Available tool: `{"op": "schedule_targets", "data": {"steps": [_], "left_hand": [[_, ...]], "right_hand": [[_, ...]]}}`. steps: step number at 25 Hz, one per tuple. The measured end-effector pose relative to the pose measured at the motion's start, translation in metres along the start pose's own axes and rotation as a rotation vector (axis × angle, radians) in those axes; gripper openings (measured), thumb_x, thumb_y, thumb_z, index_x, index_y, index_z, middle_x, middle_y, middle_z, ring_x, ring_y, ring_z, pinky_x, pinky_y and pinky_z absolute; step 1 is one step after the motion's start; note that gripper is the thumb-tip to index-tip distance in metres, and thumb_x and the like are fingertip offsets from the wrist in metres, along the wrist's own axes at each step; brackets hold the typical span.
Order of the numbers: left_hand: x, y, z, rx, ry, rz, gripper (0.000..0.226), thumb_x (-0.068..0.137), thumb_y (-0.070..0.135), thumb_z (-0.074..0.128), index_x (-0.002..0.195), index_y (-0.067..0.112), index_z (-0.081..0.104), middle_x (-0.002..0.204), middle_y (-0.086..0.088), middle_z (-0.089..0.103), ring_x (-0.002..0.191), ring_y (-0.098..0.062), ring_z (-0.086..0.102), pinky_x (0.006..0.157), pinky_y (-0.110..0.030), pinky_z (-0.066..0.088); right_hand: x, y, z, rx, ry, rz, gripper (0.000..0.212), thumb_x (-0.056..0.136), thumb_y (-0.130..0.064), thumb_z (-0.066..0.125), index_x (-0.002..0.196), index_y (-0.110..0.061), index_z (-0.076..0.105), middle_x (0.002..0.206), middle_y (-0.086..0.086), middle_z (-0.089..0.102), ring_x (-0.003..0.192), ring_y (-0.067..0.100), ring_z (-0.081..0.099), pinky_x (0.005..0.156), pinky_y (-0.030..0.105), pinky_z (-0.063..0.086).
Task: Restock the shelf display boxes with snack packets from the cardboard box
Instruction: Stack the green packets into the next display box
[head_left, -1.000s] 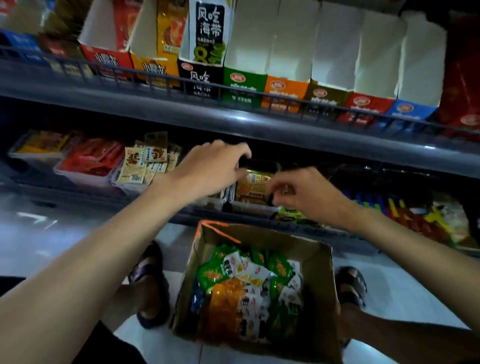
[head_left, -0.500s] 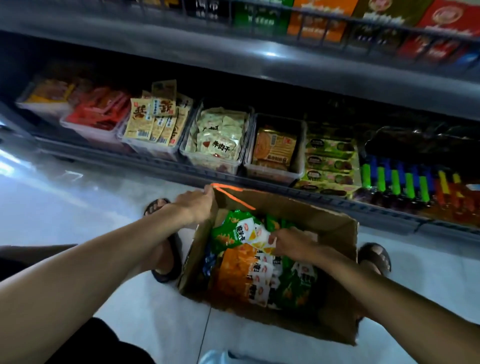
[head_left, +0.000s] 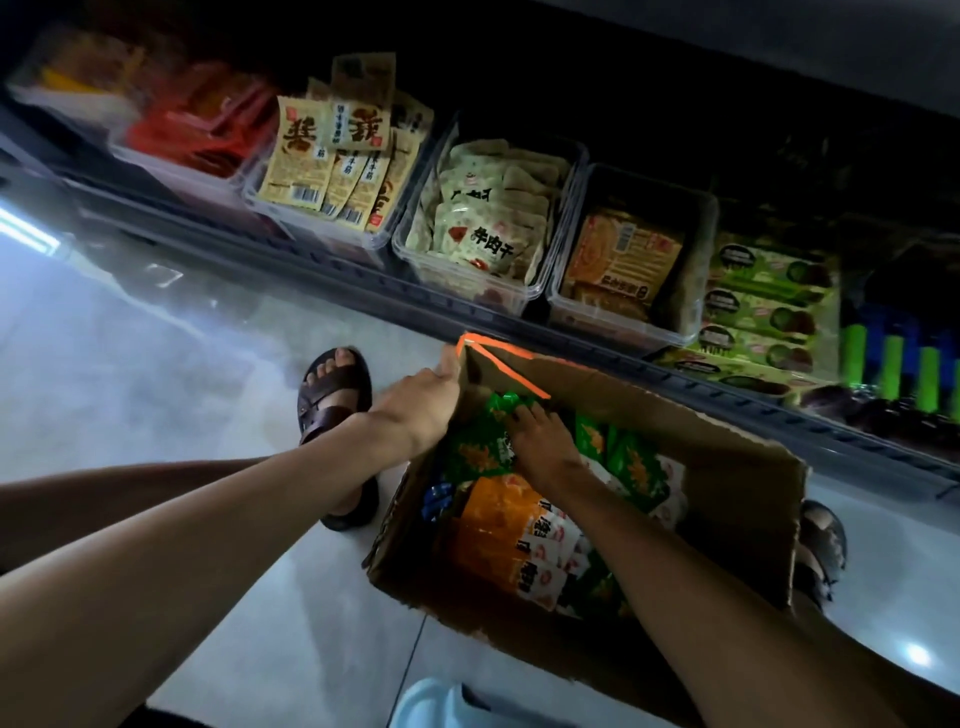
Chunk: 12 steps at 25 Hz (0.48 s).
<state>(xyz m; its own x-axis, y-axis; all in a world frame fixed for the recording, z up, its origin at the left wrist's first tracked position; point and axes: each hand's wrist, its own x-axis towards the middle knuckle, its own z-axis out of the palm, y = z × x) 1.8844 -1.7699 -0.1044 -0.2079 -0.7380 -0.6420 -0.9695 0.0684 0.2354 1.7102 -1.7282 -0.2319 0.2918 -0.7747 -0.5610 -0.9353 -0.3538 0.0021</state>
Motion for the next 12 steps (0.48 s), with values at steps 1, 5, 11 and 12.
{"op": "schedule_targets", "data": {"steps": [1,5,11,12], "left_hand": [[0.001,0.0,0.001,0.021,0.008,0.009,0.056,0.095,0.006,0.042,0.146,0.004,0.019,0.115,-0.022,0.056,0.105,-0.038,0.056,0.077,-0.036,0.037],[0.0,-0.001,-0.003,0.079,0.014,0.074,0.075,0.088,-0.002,0.047,0.149,0.008,0.004,0.1,-0.017,0.055,0.096,-0.036,0.057,0.08,-0.041,0.044],[-0.002,0.002,-0.004,0.058,-0.007,0.065,0.08,0.089,-0.002,0.046,0.151,0.009,-0.004,0.11,-0.02,0.056,0.099,-0.035,0.057,0.082,-0.041,0.044],[-0.002,0.003,-0.004,0.065,-0.013,0.065,0.082,0.088,-0.002,0.046,0.151,0.009,-0.005,0.114,-0.022,0.056,0.103,-0.036,0.057,0.083,-0.04,0.043]], "right_hand": [[0.0,-0.002,0.001,-0.023,0.021,0.009,0.06,0.092,-0.02,0.063,0.145,-0.008,0.038,0.143,0.016,0.039,0.136,0.035,0.033,0.112,0.045,0.026],[-0.005,-0.004,0.001,0.006,0.203,0.049,0.053,0.057,-0.005,0.087,0.107,-0.005,0.069,0.1,0.016,0.062,0.097,0.036,0.058,0.089,0.046,0.049],[-0.025,0.009,-0.007,0.318,0.131,0.245,0.018,0.094,-0.008,0.059,0.11,-0.011,0.066,0.109,0.012,0.069,0.1,0.031,0.067,0.078,0.038,0.052],[-0.032,0.014,-0.012,0.372,0.137,0.265,0.016,0.095,-0.015,0.061,0.11,-0.013,0.066,0.104,0.012,0.071,0.099,0.031,0.068,0.078,0.037,0.052]]}}
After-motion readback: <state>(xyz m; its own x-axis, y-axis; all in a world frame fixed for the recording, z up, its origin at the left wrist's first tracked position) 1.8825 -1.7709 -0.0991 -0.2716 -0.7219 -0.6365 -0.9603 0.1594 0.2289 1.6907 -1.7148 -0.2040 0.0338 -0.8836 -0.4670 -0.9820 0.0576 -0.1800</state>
